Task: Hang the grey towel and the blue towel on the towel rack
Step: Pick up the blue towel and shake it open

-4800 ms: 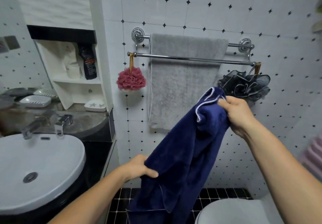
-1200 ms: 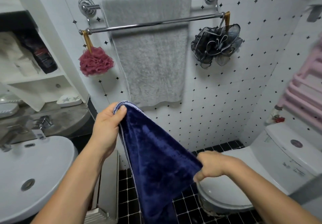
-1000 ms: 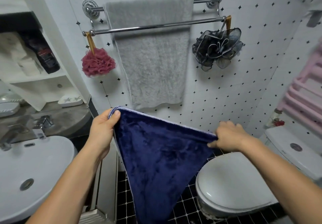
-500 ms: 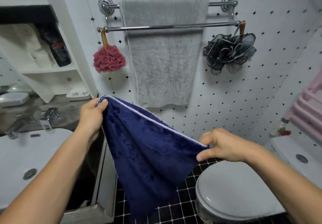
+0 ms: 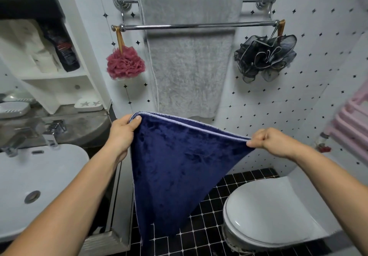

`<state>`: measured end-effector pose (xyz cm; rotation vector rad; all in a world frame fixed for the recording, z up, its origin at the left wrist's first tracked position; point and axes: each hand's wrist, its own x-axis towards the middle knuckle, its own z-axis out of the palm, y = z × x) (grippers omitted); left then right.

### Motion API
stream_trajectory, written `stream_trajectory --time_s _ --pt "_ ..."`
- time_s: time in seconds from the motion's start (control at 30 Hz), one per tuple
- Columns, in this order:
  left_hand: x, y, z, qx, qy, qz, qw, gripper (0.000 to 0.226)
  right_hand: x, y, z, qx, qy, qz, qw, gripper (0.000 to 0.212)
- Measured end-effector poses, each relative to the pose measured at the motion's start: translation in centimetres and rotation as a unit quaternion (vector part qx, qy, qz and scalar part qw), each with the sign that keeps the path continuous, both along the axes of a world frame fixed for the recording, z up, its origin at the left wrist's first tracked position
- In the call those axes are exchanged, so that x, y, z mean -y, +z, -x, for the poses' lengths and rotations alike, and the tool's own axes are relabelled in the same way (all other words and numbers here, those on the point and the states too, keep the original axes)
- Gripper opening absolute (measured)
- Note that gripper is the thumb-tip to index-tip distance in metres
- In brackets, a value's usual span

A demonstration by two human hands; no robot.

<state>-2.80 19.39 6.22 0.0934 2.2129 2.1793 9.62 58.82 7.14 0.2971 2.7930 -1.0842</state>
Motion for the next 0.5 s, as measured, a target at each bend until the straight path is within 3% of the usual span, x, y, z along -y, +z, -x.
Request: stream_trajectory --time_s 0.1,0.17,0.27,0.37,0.5 --pt "-0.2 0.1 0.5 -0.002 -0.009 -0.009 1.000 0.034 0.2 0.0 0.8 -0.113 -0.082 -0.040 0.989 0.043" --pt "-0.1 0.1 1.0 0.007 0.017 -0.027 0.999 0.034 1.4 0.2 0.6 -0.152 -0.090 -0.038 0.984 0.043" --pt "0.3 -0.1 1.8 0.035 0.080 -0.055 0.995 0.036 4.0 1.0 -0.5 -0.118 -0.012 0.005 0.993 0.032" --pt "-0.2 -0.2 2.3 0.051 0.082 -0.064 0.993 0.036 6.7 1.3 -1.2 -0.067 0.065 0.011 0.996 0.027" --pt "-1.2 0.7 2.7 0.039 0.055 -0.083 0.994 0.024 8.3 0.5 -0.5 -0.010 0.119 -0.169 0.978 0.020"
